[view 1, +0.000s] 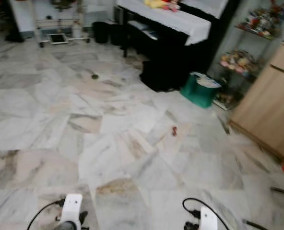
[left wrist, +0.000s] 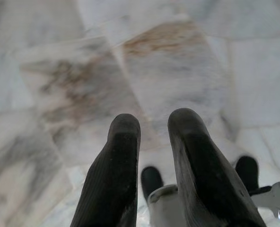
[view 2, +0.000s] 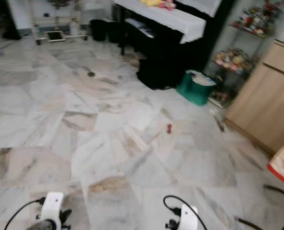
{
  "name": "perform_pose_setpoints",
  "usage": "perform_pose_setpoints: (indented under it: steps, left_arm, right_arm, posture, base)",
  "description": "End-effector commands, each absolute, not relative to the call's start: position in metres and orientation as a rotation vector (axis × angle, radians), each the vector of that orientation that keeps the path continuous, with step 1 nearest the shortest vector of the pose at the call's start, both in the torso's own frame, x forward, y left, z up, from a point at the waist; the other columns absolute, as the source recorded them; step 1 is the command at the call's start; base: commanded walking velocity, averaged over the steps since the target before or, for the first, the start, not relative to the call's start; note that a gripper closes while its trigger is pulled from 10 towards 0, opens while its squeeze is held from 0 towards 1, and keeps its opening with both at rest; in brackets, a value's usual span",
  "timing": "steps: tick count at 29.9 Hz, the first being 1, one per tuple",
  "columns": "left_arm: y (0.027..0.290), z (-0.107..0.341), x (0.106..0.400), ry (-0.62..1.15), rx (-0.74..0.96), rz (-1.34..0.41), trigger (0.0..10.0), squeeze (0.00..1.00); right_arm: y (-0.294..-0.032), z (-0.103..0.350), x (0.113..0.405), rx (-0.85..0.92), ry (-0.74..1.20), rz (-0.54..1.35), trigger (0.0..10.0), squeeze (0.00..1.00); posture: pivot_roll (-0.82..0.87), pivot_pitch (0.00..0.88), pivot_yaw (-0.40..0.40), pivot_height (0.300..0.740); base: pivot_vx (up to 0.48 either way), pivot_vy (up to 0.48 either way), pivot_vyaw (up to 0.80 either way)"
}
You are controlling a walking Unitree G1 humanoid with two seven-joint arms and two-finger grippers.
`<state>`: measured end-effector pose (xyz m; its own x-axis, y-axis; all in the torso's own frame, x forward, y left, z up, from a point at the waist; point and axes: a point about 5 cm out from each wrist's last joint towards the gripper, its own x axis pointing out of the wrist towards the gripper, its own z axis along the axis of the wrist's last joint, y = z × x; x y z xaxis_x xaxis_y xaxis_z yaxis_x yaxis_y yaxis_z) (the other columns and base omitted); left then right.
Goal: Setting the table
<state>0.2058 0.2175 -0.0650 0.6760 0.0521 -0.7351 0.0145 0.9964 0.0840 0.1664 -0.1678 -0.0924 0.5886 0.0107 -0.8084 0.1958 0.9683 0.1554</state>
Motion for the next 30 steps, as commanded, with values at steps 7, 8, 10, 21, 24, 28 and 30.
perform_pose_setpoints:
  steps: [7, 8, 10, 21, 24, 28, 30]
  left_arm:
    - [0.2022, -0.0665, 0.2085, 0.827, 0.07, -0.02, 10.0, 0.0]
    - [0.2023, -0.0664, 0.2087, 0.826, 0.065, -0.015, 10.0, 0.0]
    - [0.2027, -0.0664, 0.2085, 0.821, 0.043, 0.004, 10.0, 0.0]
    - [0.2029, -0.066, 0.2088, 0.814, 0.03, 0.016, 10.0, 0.0]
    - [0.2022, -0.0659, 0.2092, 0.811, 0.026, 0.017, 10.0, 0.0]
    - [0.201, -0.0657, 0.2098, 0.807, 0.02, 0.015, 10.0, 0.0]
    - [0.2008, -0.0655, 0.2103, 0.808, 0.045, 0.008, 10.0, 0.0]
  right_arm:
    - [-0.1813, -0.0934, 0.1613, 0.213, 0.946, -0.149, 10.0, 0.0]
    - [-0.1815, -0.0934, 0.1611, 0.212, 0.946, -0.149, 10.0, 0.0]
    - [-0.1818, -0.0934, 0.161, 0.21, 0.945, -0.149, 10.0, 0.0]
    - [-0.1807, -0.0922, 0.1639, 0.205, 0.937, -0.138, 10.0, 0.0]
    - [-0.181, -0.0923, 0.1636, 0.206, 0.937, -0.139, 10.0, 0.0]
    - [-0.1817, -0.0924, 0.1631, 0.206, 0.938, -0.144, 10.0, 0.0]
    - [-0.1825, -0.0925, 0.1626, 0.205, 0.939, -0.146, 10.0, 0.0]
  posture:
    - [0.11, 0.0, -0.081, 0.727]
    - [0.11, 0.0, -0.081, 0.727]
    - [0.11, 0.0, -0.082, 0.727]
    - [0.11, 0.0, -0.086, 0.727]
    - [0.1, 0.0, -0.085, 0.727]
    - [0.1, 0.0, -0.086, 0.727]
    - [0.1, 0.0, -0.088, 0.727]
  base:
    - [0.0, 0.0, -0.67]
    - [0.0, 0.0, -0.67]
    - [0.0, 0.0, -0.68]
    - [0.0, 0.0, -0.67]
    - [0.0, 0.0, -0.66]
    - [0.0, 0.0, -0.66]
    - [0.0, 0.0, -0.66]
